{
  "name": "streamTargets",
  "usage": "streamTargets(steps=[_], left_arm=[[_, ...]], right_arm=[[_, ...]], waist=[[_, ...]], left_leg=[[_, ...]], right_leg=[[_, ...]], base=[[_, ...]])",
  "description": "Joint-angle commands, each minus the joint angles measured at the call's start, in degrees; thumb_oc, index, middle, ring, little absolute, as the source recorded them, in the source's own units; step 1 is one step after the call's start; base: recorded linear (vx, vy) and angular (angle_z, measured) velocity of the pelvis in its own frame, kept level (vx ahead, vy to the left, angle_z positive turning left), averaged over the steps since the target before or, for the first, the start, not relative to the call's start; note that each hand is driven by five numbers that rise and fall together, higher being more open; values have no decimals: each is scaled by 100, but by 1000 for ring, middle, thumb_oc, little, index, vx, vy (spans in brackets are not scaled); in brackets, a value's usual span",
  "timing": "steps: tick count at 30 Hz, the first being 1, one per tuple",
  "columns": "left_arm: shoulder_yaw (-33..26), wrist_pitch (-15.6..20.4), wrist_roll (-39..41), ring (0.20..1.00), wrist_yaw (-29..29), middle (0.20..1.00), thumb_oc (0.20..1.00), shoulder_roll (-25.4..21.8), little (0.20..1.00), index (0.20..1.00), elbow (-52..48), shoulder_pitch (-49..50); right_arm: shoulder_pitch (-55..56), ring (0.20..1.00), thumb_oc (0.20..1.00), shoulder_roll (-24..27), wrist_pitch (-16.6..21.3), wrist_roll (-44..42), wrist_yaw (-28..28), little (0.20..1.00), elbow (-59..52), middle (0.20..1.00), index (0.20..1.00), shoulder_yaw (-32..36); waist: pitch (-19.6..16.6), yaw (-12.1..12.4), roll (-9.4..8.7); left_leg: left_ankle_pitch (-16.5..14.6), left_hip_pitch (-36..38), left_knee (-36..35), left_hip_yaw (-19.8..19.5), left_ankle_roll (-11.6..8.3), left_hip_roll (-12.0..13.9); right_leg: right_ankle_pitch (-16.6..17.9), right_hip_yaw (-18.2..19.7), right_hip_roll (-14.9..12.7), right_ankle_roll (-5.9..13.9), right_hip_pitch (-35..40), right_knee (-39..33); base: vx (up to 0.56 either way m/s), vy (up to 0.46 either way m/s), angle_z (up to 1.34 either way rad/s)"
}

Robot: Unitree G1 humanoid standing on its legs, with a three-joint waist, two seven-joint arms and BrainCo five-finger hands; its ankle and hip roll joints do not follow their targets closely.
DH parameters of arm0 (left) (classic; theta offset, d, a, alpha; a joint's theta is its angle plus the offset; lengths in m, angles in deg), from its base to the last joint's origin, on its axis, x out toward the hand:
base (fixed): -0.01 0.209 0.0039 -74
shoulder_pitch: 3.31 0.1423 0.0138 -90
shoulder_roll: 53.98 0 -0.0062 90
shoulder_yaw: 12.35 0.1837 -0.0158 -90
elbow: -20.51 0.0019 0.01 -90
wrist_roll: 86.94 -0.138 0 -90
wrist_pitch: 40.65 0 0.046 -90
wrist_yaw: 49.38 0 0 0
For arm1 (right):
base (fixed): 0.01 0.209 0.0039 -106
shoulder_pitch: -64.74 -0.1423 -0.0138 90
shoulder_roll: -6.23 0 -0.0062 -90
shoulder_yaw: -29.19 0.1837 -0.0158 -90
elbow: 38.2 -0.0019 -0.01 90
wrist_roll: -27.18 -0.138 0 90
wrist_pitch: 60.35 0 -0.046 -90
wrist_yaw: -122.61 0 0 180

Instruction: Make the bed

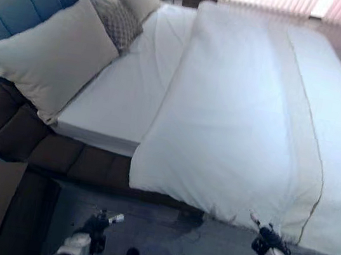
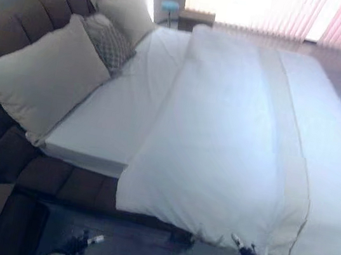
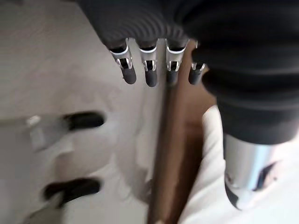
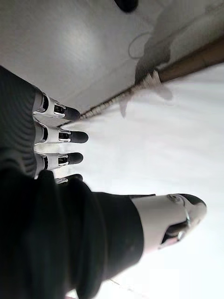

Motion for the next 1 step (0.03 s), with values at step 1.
streamTargets(steps=[1], left_arm=[[284, 33, -746, 1000, -130, 1000, 1000, 134, 1000, 1000, 282, -236]], right_arm=[[-62, 1000, 1000, 2, -45, 662, -61, 1000, 199, 1000, 1000, -92]], waist=[[-275, 51, 60]], left_leg=[[-235, 169, 40, -155, -256, 223]], right_leg=[[136, 354, -589, 851, -106, 41]], base=[[0, 0, 0]])
